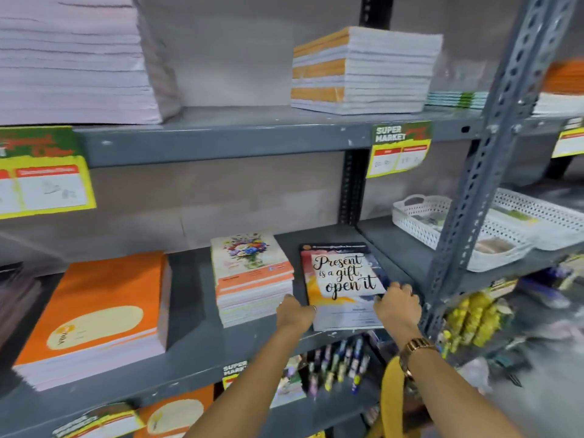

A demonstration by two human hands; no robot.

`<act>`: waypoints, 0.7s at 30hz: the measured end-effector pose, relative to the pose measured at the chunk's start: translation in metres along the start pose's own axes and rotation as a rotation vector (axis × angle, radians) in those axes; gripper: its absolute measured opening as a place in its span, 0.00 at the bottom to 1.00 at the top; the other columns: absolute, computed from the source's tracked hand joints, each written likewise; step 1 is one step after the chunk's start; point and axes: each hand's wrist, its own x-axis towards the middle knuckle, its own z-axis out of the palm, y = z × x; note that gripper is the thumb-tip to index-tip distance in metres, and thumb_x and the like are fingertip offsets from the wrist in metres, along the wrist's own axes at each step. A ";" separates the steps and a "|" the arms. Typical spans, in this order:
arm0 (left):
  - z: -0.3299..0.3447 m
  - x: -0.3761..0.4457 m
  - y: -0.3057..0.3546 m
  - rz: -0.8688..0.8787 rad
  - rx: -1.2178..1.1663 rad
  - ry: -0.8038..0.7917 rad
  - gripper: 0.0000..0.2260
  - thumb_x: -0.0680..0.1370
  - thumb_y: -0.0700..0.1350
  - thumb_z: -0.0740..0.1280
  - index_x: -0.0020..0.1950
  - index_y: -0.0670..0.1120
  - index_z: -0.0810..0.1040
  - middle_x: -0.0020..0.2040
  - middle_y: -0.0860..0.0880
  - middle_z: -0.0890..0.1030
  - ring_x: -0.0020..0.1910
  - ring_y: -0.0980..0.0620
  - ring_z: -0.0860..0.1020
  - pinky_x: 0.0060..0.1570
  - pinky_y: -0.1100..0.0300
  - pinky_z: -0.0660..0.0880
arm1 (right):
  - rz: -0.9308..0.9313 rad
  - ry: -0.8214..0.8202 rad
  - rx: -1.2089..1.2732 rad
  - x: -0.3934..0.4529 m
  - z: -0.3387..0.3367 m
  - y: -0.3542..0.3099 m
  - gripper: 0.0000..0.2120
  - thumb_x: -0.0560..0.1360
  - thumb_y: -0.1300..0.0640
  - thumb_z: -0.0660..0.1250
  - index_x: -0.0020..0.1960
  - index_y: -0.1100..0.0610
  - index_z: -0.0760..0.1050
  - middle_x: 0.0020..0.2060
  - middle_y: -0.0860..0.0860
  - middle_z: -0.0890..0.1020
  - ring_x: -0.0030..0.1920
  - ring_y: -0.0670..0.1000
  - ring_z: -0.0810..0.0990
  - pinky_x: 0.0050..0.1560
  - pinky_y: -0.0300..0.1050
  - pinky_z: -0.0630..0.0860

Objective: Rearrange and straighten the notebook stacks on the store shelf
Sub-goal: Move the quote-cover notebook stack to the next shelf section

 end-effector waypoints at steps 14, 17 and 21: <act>0.026 0.011 0.019 -0.316 -0.470 -0.006 0.04 0.73 0.29 0.61 0.39 0.36 0.73 0.32 0.44 0.71 0.27 0.49 0.65 0.29 0.61 0.65 | 0.219 -0.047 0.442 0.024 -0.005 0.004 0.20 0.77 0.60 0.60 0.64 0.73 0.67 0.64 0.66 0.73 0.64 0.63 0.72 0.63 0.53 0.71; 0.026 0.008 0.029 -0.250 -0.504 -0.030 0.07 0.73 0.27 0.59 0.39 0.37 0.71 0.35 0.42 0.74 0.29 0.49 0.71 0.25 0.61 0.68 | 0.256 0.043 0.558 0.025 -0.014 -0.001 0.21 0.77 0.59 0.62 0.63 0.73 0.67 0.63 0.68 0.73 0.63 0.65 0.73 0.62 0.54 0.71; 0.018 0.001 0.043 -0.165 -0.568 -0.045 0.10 0.75 0.27 0.59 0.54 0.34 0.69 0.53 0.39 0.76 0.42 0.46 0.78 0.37 0.60 0.80 | 0.254 0.157 0.575 0.019 -0.029 -0.012 0.22 0.76 0.59 0.64 0.63 0.74 0.65 0.63 0.69 0.72 0.63 0.67 0.72 0.65 0.57 0.69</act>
